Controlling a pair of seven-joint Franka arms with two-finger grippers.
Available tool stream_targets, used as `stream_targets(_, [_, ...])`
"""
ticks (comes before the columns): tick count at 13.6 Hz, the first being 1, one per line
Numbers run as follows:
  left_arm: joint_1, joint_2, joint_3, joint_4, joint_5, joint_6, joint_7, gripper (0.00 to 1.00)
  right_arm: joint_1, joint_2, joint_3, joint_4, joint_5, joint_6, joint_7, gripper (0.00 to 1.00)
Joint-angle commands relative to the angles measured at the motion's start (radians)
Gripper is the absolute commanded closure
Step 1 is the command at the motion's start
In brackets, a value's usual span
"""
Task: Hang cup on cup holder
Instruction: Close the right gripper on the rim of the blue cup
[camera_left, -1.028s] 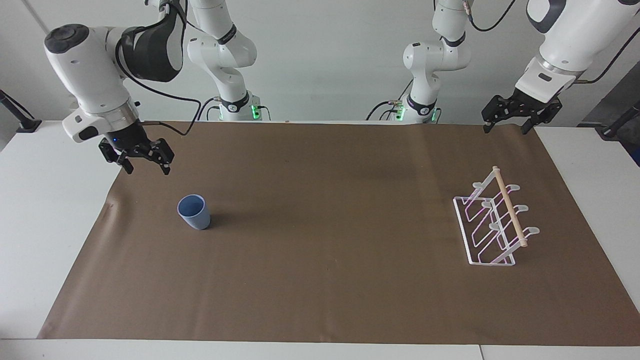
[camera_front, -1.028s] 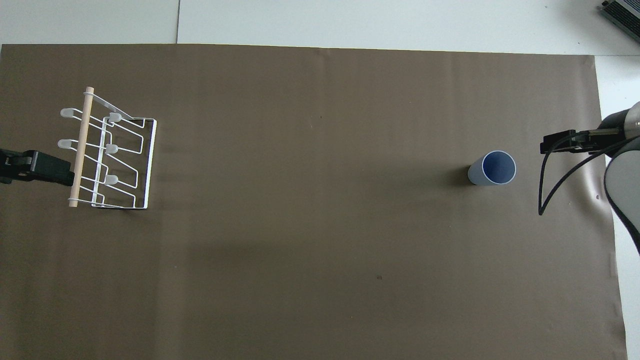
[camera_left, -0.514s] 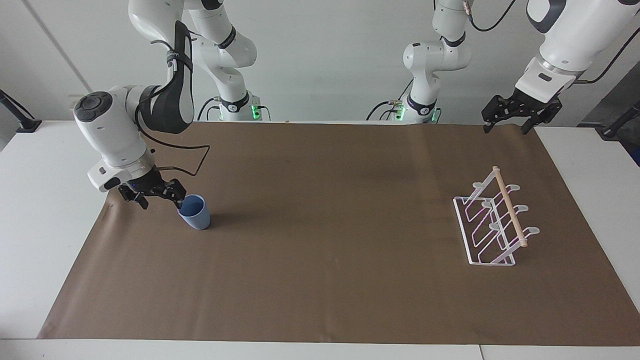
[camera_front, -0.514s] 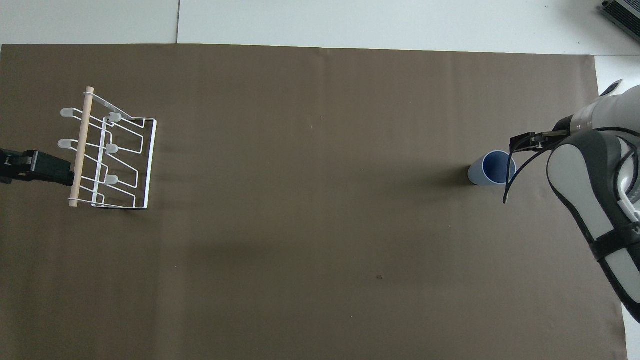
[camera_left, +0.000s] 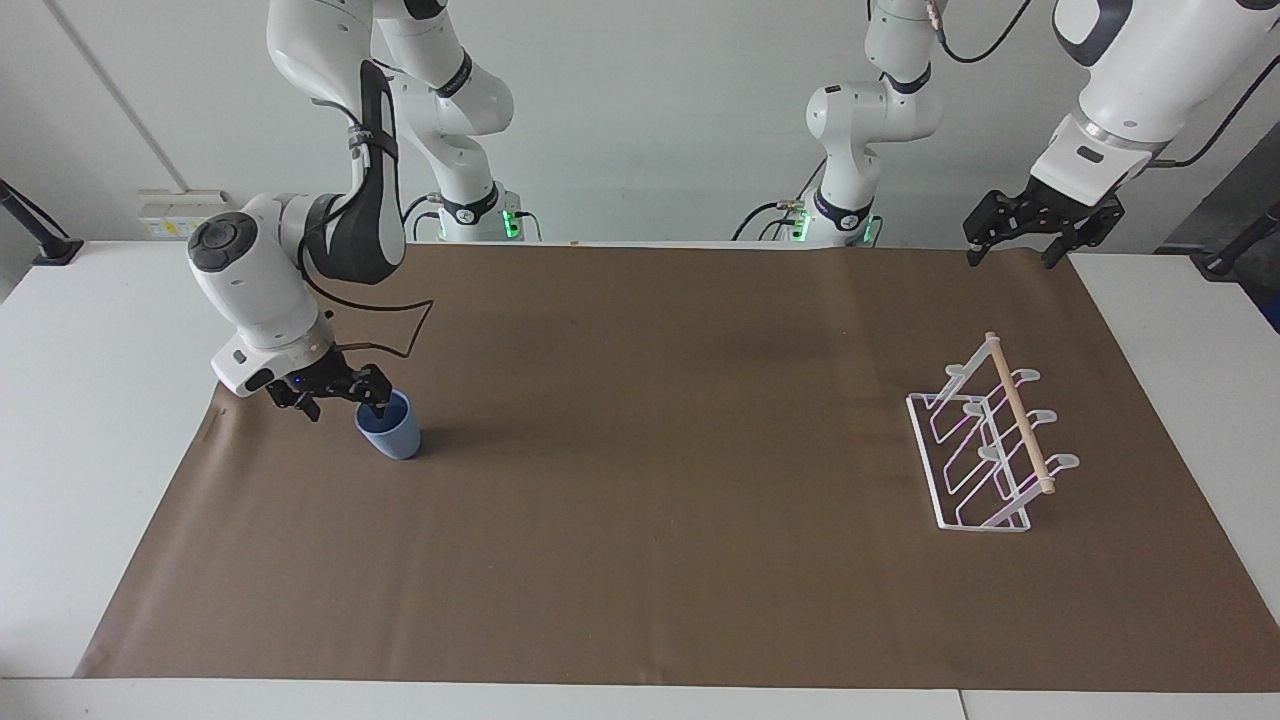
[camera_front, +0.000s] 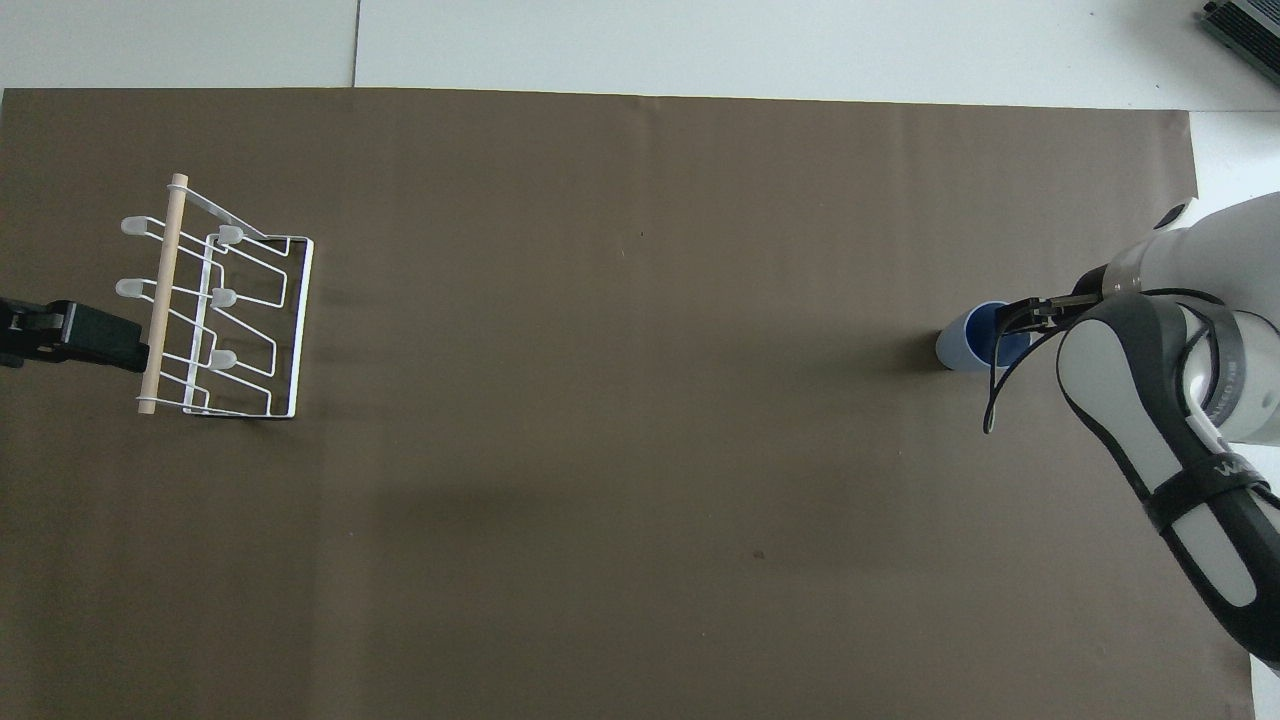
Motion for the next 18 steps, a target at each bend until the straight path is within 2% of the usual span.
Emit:
stream_targets(1, [0.006,-0.024,-0.003,-0.03,0.02,0.02,0.003,0.0,-0.004,-0.021,0.003,-0.043,0.025,0.042,-0.038,0.0])
stream_targets(8, [0.006,-0.024,-0.003,-0.03,0.02,0.02,0.003,0.0,-0.003,0.001,0.006,-0.046,0.025,0.073,-0.046,0.0])
stream_targets(11, [0.003,-0.024,-0.01,-0.03,0.02,0.023,0.0,0.0,-0.003,0.001,0.01,-0.046,0.025,0.072,-0.046,0.44])
stream_targets(14, [0.001,-0.029,-0.014,-0.038,0.018,0.01,0.005,0.0,-0.003,0.001,0.012,-0.046,0.025,0.069,-0.046,0.7])
stream_targets(16, [-0.012,-0.034,-0.003,-0.03,0.018,0.012,0.015,0.0,-0.003,0.001,0.013,-0.044,0.026,0.061,-0.03,1.0])
stream_targets(18, [-0.028,-0.021,0.008,-0.007,0.009,-0.003,0.02,0.0,-0.003,0.002,0.013,-0.037,0.038,0.053,-0.026,1.0])
